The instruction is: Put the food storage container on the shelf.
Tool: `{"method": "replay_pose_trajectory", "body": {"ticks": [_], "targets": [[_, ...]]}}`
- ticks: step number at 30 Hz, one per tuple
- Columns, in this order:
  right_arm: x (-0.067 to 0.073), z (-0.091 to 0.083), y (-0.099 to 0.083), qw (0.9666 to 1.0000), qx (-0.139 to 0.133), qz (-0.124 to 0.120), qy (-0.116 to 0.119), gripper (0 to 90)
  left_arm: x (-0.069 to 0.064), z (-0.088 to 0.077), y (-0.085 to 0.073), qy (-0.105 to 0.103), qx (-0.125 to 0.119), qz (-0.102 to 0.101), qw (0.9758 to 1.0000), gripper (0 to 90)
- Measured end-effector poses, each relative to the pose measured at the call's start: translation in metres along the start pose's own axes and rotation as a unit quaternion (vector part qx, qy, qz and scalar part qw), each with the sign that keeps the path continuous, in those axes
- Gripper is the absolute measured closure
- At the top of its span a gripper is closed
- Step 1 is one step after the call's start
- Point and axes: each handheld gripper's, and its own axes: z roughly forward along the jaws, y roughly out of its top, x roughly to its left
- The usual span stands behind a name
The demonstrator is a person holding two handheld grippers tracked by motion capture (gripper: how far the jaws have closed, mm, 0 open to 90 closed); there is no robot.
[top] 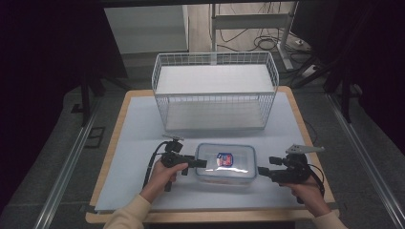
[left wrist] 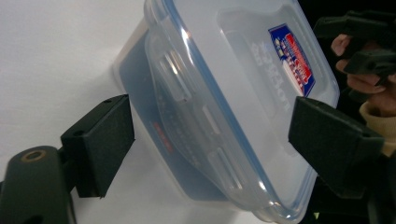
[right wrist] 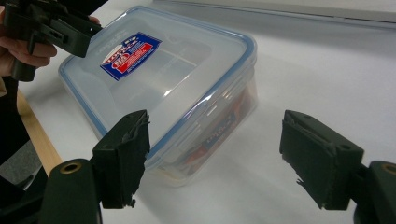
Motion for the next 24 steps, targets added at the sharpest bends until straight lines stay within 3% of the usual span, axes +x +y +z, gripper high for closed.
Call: {"method": "replay_pose_trajectory", "body": {"ticks": [4, 11, 17, 18, 24], "targets": [[0.0, 0.002, 0.0, 1.0, 0.004, -0.001, 0.0, 24.3, -0.001, 0.001, -0.001, -0.019, 0.007, -0.004, 0.9998, 21.7], [0.001, 0.006, 0.002, 0.9999, 0.01, 0.003, 0.003, 24.3, -0.001, -0.002, -0.001, -0.019, -0.003, -0.008, 0.9998, 28.4], [0.001, 0.019, 0.011, 0.999, 0.026, 0.031, 0.018, 24.1, 0.0, -0.003, -0.001, -0.022, -0.003, -0.011, 0.9997, 30.0], [0.0, 0.027, 0.016, 0.9979, 0.036, 0.049, 0.024, 24.0, 0.0, -0.003, -0.001, -0.022, -0.003, -0.011, 0.9997, 30.2], [-0.001, 0.042, 0.021, 0.9944, 0.065, 0.073, 0.041, 23.7, 0.001, -0.003, -0.001, -0.025, -0.005, -0.012, 0.9996, 30.5]]}}
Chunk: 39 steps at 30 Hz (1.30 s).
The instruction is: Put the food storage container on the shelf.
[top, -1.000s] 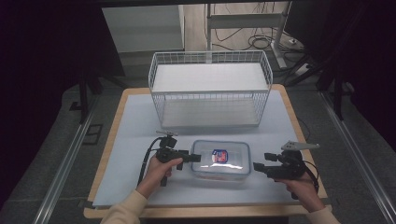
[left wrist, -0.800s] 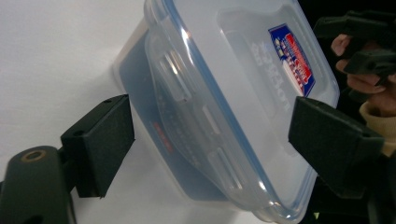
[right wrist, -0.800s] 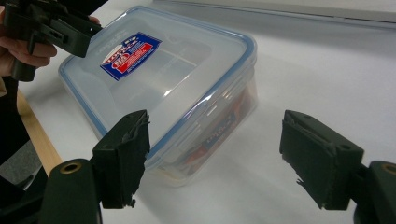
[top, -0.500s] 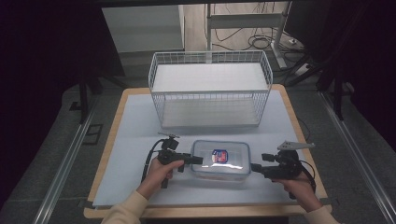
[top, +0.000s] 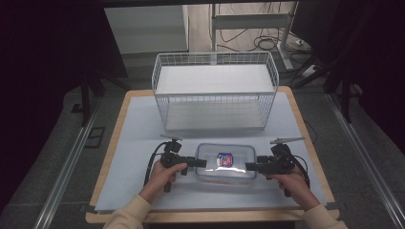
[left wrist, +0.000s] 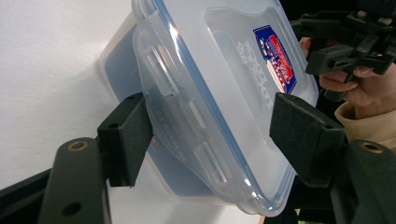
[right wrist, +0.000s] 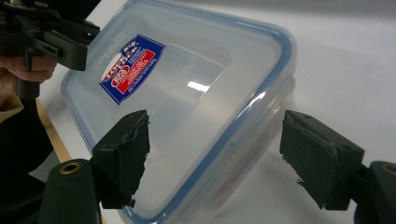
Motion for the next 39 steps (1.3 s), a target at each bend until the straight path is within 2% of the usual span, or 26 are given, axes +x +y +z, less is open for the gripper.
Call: {"method": "replay_pose_trajectory", "body": {"ticks": [4, 5, 6, 8, 10, 11, 13, 20, 25, 28, 32, 39], "targets": [[-0.002, 0.003, 0.002, 0.9998, 0.007, 0.017, 0.011, 23.7, 0.0, 0.0, 0.0, 0.001, 0.0, 0.001, 1.0, 30.5], [-0.003, 0.004, 0.002, 0.9996, 0.01, 0.021, 0.016, 23.6, 0.0, 0.0, 0.0, 0.0, 0.0, 0.001, 1.0, 30.5], [-0.006, 0.005, 0.002, 0.9989, 0.018, 0.03, 0.031, 24.3, 0.0, 0.0, 0.0, 0.0, -0.001, 0.002, 1.0, 30.5], [-0.007, 0.006, 0.002, 0.9986, 0.019, 0.035, 0.035, 24.3, 0.0, 0.0, 0.0, 0.0, -0.001, 0.002, 1.0, 30.5], [-0.011, 0.006, 0.0, 0.9966, 0.028, 0.058, 0.051, 24.3, -0.001, 0.0, 0.0, 0.002, -0.001, 0.003, 1.0, 30.4], [-0.011, 0.006, 0.0, 0.9966, 0.028, 0.058, 0.051, 24.3, -0.001, 0.0, 0.0, 0.002, -0.002, 0.003, 1.0, 30.4], [-0.014, 0.007, -0.001, 0.9945, 0.034, 0.077, 0.062, 24.4, -0.001, 0.0, -0.001, 0.002, -0.002, 0.004, 1.0, 30.3], [-0.015, 0.002, -0.001, 0.9943, 0.035, 0.076, 0.066, 31.7, -0.001, 0.0, -0.001, 0.003, -0.003, 0.007, 1.0, 30.3], [-0.016, 0.002, -0.001, 0.9939, 0.034, 0.079, 0.069, 32.4, -0.001, 0.0, -0.001, 0.003, -0.003, 0.005, 1.0, 30.3], [-0.019, 0.0, -0.002, 0.992, 0.029, 0.096, 0.077, 36.7, -0.003, -0.001, -0.002, 0.007, -0.003, 0.008, 0.9999, 30.4], [-0.02, -0.001, -0.002, 0.9913, 0.026, 0.101, 0.08, 38.2, -0.004, -0.001, -0.003, 0.008, -0.009, 0.012, 0.9999, 30.9], [-0.015, -0.005, -0.004, 0.9935, 0.018, 0.085, 0.074, 41.6, -0.005, -0.007, -0.008, 0.001, -0.022, 0.024, 0.9995, 36.9]]}}
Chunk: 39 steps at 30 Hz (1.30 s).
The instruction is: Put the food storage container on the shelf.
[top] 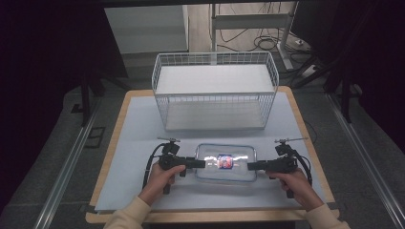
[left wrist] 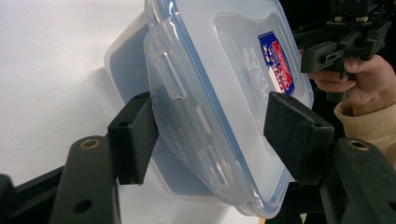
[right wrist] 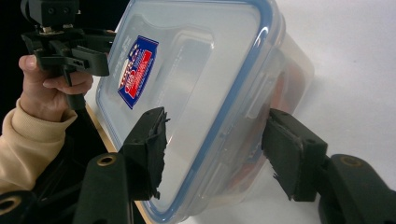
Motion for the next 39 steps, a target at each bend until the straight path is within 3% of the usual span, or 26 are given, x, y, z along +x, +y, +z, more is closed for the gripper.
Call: {"method": "replay_pose_trajectory", "body": {"ticks": [8, 13, 30, 33, 39], "targets": [[0.006, -0.003, -0.003, 0.9999, -0.006, -0.015, -0.006, 44.7, -0.005, -0.005, -0.007, 0.003, -0.014, 0.011, 0.9998, 39.9], [0.009, -0.004, -0.005, 0.9996, -0.011, -0.023, -0.008, 46.6, -0.004, -0.009, -0.011, -0.007, -0.022, 0.012, 0.9997, 44.0], [0.022, -0.009, -0.017, 0.9987, -0.038, -0.021, -0.026, 50.3, -0.02, -0.013, -0.019, 0.015, -0.052, 0.011, 0.9985, 47.7], [0.022, -0.011, -0.019, 0.9985, -0.049, -0.014, -0.023, 51.7, -0.024, -0.014, -0.02, 0.025, -0.049, 0.019, 0.9983, 48.0], [0.023, -0.013, -0.019, 0.9982, -0.053, -0.019, -0.022, 52.6, -0.028, -0.014, -0.02, 0.029, -0.056, 0.018, 0.9978, 48.5]]}}
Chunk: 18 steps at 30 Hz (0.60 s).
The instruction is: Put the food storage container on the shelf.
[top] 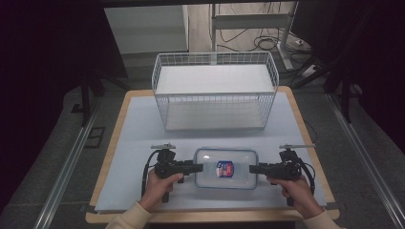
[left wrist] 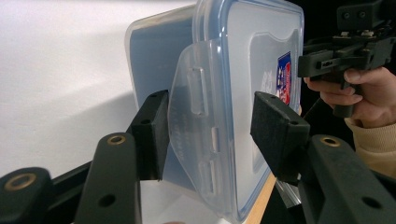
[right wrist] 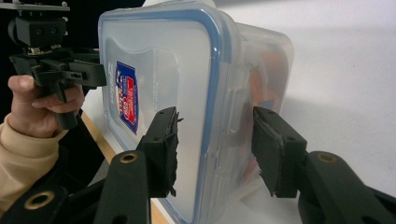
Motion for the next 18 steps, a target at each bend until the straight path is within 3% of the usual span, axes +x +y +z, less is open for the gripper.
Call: {"method": "replay_pose_trajectory", "body": {"ticks": [9, 18], "targets": [[0.005, -0.003, 0.002, 0.9999, -0.011, -0.011, 0.004, 52.9, -0.008, -0.009, 0.006, 0.005, -0.02, 0.011, 0.9997, 48.8], [0.012, -0.01, 0.008, 0.9992, -0.025, -0.031, 0.003, 53.3, -0.015, -0.013, 0.014, 0.008, -0.024, 0.03, 0.9992, 48.9]]}}
